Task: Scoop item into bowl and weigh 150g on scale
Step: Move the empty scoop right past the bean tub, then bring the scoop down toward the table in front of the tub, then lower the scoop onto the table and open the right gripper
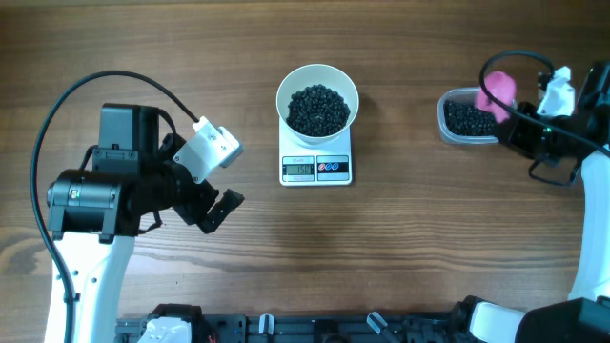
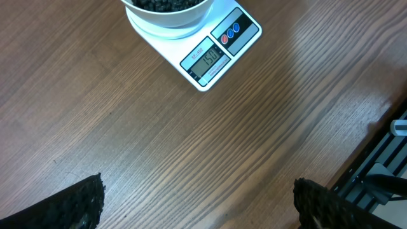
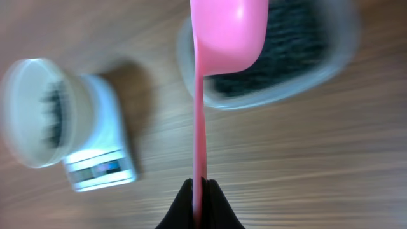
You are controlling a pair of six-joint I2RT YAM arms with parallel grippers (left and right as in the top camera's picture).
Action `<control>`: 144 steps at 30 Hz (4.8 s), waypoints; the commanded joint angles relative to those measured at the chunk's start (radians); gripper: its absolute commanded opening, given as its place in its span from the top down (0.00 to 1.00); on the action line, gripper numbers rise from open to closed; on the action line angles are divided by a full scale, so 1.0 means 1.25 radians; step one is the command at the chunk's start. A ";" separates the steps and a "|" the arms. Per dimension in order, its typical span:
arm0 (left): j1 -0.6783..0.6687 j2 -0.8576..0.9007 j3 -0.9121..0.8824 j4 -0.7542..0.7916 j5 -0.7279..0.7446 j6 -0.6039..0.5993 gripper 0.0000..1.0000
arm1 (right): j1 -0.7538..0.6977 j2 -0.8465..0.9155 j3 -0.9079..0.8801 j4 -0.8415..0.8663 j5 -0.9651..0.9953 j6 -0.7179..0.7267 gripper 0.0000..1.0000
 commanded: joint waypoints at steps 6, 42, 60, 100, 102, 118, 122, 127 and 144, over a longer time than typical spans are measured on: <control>0.006 -0.007 0.005 0.000 0.018 -0.002 0.00 | 0.078 0.019 0.009 0.027 0.324 -0.045 0.96; 0.006 -0.007 0.005 0.000 0.018 -0.002 0.00 | 0.216 -0.380 0.028 -0.160 0.111 0.400 0.96; 0.006 -0.007 0.005 0.000 0.018 -0.002 0.00 | 0.217 -0.695 -0.439 0.045 -0.186 0.529 0.96; 0.006 -0.007 0.005 0.000 0.018 -0.002 0.00 | 0.217 -0.692 -0.882 0.426 0.169 0.643 0.00; 0.006 -0.007 0.005 0.000 0.018 -0.002 0.00 | 0.216 -0.692 -0.882 0.460 0.050 0.550 0.00; 0.006 -0.007 0.005 0.000 0.018 -0.002 0.00 | 0.217 -0.691 -0.882 0.399 -0.059 0.717 0.00; 0.006 -0.007 0.005 0.000 0.018 -0.002 0.00 | 0.216 -0.687 -0.882 0.387 -0.158 0.742 0.00; 0.006 -0.007 0.005 0.000 0.018 -0.002 0.00 | 0.216 -0.687 -0.882 0.456 -0.140 0.837 0.00; 0.006 -0.007 0.005 0.000 0.018 -0.002 0.00 | 0.216 -0.666 -0.882 0.370 -0.276 1.223 0.00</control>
